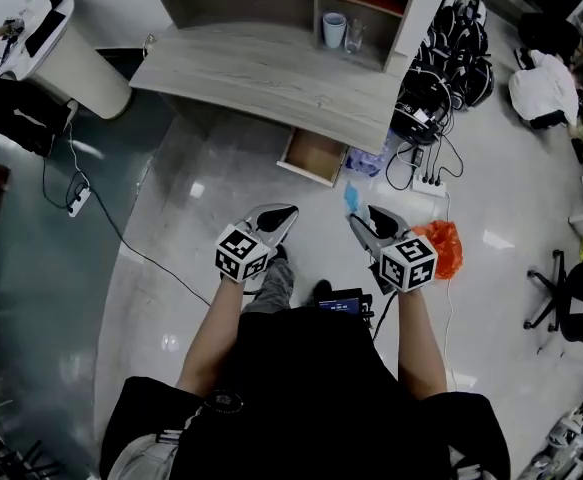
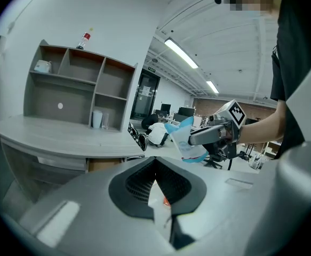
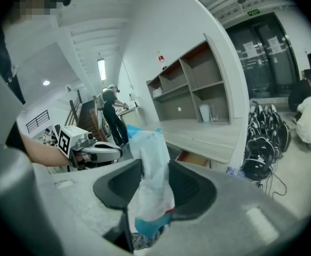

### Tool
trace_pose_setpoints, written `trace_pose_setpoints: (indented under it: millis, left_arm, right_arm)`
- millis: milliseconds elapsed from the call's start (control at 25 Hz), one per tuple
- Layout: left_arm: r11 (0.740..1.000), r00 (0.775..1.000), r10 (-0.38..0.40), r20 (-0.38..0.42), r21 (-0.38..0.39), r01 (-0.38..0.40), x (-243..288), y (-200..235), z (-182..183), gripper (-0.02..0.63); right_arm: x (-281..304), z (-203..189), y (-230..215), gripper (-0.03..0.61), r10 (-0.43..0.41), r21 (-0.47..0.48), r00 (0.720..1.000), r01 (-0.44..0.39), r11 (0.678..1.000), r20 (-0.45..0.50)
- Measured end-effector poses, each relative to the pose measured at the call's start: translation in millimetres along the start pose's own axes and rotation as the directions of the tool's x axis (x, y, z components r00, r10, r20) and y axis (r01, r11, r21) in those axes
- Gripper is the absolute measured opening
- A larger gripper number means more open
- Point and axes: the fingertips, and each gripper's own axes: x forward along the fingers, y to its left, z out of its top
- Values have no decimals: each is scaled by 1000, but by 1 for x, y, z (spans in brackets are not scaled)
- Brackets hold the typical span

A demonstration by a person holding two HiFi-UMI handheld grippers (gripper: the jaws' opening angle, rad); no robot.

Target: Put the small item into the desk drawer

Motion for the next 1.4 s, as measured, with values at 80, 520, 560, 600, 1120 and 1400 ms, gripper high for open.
trace_pose_setpoints:
  millis: [80, 520, 560, 600, 1120, 1400]
  left_arm:
    - [1000, 1000, -9, -1, 5, 9, 2, 14, 6, 2]
    - [996, 997, -78, 2, 35, 78, 18, 97, 41, 2]
    - [995, 996, -87, 0, 39, 87, 19, 104, 44, 2]
    - [994, 995, -96, -3, 44, 97, 21, 110, 47, 2]
    - [988, 989, -144, -28, 55, 146, 35, 143, 58, 2]
    - [995, 995, -96, 4, 35, 96, 50, 137, 70, 2]
  right_arm:
    - [11, 9, -2, 164, -10, 3, 1000, 10, 1000, 3]
    - [78, 55, -12, 164, -63, 1, 998, 63, 998, 22]
    - [84, 59, -13, 164, -69, 1, 997, 69, 998, 24]
    - [89, 62, -14, 164, -76, 2, 997, 76, 997, 26]
    - [120, 75, -21, 164, -105, 26, 994, 104, 994, 24]
    - [113, 87, -40, 164, -69, -5, 998, 69, 998, 8]
